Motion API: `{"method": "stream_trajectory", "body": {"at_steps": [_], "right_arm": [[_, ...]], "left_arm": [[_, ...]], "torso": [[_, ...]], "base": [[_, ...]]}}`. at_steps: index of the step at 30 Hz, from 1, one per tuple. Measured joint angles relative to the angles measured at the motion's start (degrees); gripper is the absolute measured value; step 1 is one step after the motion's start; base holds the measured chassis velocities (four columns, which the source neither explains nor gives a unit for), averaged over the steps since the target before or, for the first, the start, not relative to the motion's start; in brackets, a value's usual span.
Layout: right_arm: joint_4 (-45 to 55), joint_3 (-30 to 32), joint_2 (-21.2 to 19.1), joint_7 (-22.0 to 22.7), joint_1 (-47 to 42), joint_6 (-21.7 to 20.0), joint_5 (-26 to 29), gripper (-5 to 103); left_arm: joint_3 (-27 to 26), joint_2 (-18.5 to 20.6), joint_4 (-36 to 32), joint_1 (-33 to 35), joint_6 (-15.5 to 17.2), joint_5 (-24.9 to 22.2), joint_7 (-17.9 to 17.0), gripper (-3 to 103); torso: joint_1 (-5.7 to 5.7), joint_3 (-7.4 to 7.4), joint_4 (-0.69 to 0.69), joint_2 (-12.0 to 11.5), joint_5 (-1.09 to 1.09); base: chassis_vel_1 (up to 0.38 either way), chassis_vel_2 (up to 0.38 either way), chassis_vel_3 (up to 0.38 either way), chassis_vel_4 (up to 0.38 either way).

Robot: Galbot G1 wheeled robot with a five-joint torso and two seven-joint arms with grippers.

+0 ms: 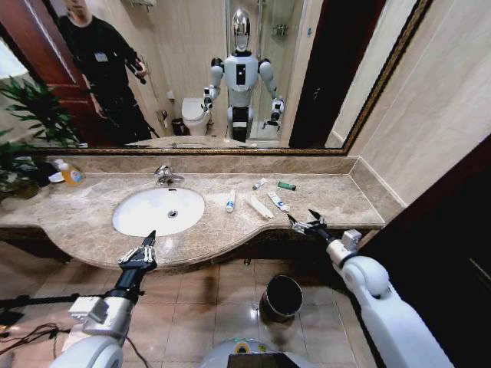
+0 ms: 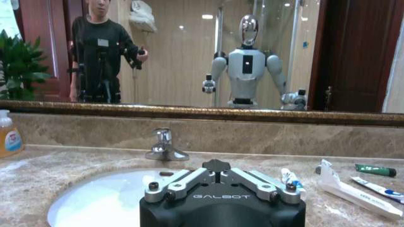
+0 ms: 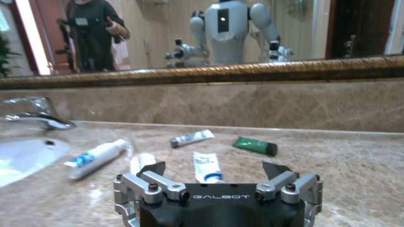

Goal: Pick up the trash from the sink and place it in the trash bin.

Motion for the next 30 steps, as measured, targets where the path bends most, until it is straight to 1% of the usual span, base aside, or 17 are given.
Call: {"method": "stream_trajectory", "body": {"at_steps": [4,6,10,17,20,27,28,29,30], "right_arm": [[-3.5,-1.14,-0.28,-0.04,2.58,-0.02,0.39,100],[-6.89,-2.79,-0.28,0.15,5.3,0.15,0.75,100],[-9.5,-4.55,-0.07,0.0,7.56,0.41,0.69,100],[-11.77,-7.24,0.49,-0.23,9.71,0.61,-0.02,100],[-13.43,-9.75,1.19,0.39,11.16,0.9,-0.67,100],[-15.13,-11.9,1.94,1.4,13.01,0.89,-1.55,100],[-15.33,-12.04,2.03,1.49,13.11,0.91,-1.75,103],[-15.51,-12.16,2.15,1.63,13.18,0.94,-1.97,100],[-15.51,-12.16,2.15,1.63,13.18,0.94,-1.97,100]], "left_arm": [[0.0,0.0,0.0,0.0,0.0,0.0,0.0,0],[0.0,0.0,0.0,0.0,0.0,0.0,0.0,0],[0.0,0.0,0.0,0.0,0.0,0.0,0.0,0],[0.0,0.0,0.0,0.0,0.0,0.0,0.0,0],[0.0,0.0,0.0,0.0,0.0,0.0,0.0,0],[0.0,0.0,0.0,0.0,0.0,0.0,0.0,0],[0.0,0.0,0.0,0.0,0.0,0.0,0.0,0],[0.0,0.0,0.0,0.0,0.0,0.0,0.0,0],[0.0,0.0,0.0,0.0,0.0,0.0,0.0,0]], "torso": [[0.0,0.0,0.0,0.0,0.0],[0.0,0.0,0.0,0.0,0.0],[0.0,0.0,0.0,0.0,0.0],[-0.01,0.0,0.0,0.0,-0.01],[-0.01,0.0,0.0,0.0,0.0],[-0.01,0.0,0.0,0.0,0.0],[-0.01,0.0,0.0,0.0,0.0],[-0.01,0.0,0.0,0.0,0.0],[-0.01,0.0,0.0,0.0,0.0]], "base": [[0.0,0.0,0.0,0.0],[0.0,0.0,0.0,0.0],[0.0,0.0,0.0,0.0],[0.0,0.0,0.0,0.0],[0.0,0.0,0.0,0.0],[0.0,0.0,0.0,0.0],[0.0,0.0,0.0,0.0],[0.0,0.0,0.0,0.0],[0.0,0.0,0.0,0.0]]}}
